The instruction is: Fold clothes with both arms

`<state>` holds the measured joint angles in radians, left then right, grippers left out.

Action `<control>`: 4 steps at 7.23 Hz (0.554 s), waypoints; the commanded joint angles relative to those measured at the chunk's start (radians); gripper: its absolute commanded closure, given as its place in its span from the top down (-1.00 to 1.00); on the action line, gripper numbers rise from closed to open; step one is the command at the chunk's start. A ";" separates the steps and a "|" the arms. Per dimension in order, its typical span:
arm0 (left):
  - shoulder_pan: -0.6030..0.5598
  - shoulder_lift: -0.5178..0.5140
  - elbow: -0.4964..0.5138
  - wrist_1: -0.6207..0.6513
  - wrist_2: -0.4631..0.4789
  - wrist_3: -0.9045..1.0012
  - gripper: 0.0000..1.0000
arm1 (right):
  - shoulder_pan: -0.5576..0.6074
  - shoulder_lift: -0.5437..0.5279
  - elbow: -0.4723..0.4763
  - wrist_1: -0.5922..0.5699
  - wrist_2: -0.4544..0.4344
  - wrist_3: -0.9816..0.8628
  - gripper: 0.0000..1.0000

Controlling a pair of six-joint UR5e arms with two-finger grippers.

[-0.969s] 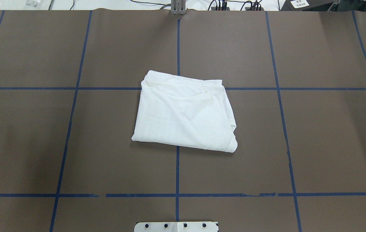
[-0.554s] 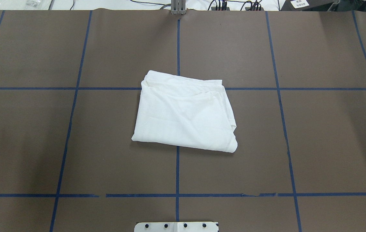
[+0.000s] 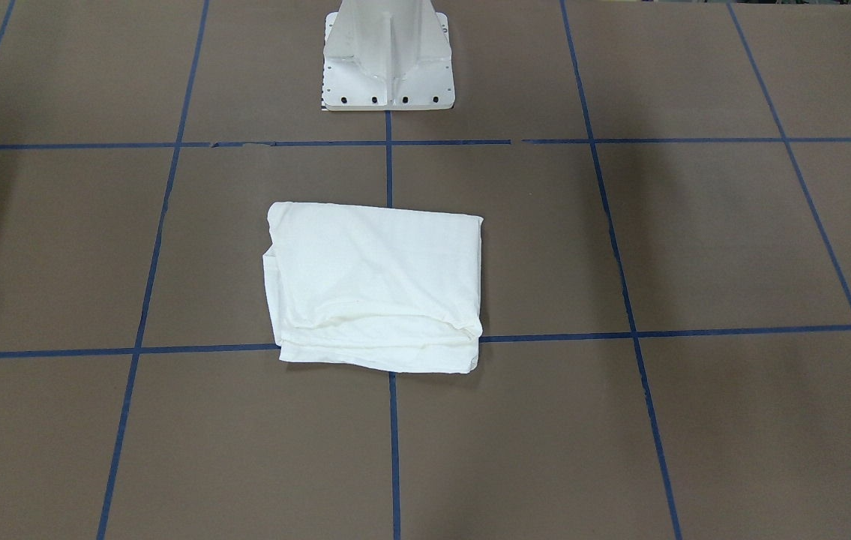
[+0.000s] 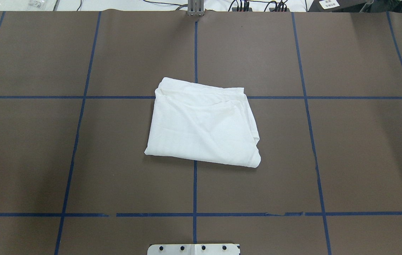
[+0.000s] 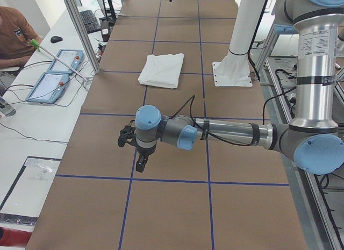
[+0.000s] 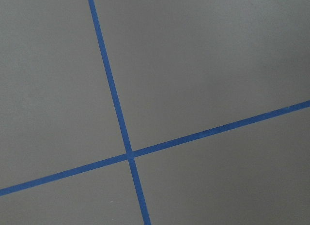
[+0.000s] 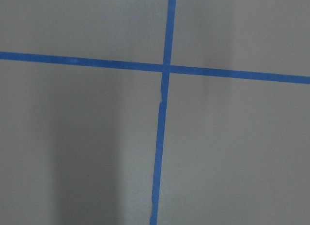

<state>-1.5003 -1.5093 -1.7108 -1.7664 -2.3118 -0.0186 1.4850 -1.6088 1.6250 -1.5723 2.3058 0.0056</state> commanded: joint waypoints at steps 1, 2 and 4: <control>-0.003 0.006 -0.077 0.124 0.000 0.003 0.99 | 0.000 -0.002 -0.005 0.000 0.006 0.002 1.00; -0.003 0.012 -0.095 0.130 0.008 0.003 0.99 | 0.000 -0.002 -0.002 0.000 0.009 0.005 1.00; -0.001 0.009 -0.055 0.124 0.006 0.006 0.99 | 0.000 -0.006 -0.001 0.000 0.026 0.011 1.00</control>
<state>-1.5025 -1.4991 -1.7773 -1.6450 -2.3061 -0.0142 1.4849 -1.6119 1.6224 -1.5723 2.3186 0.0129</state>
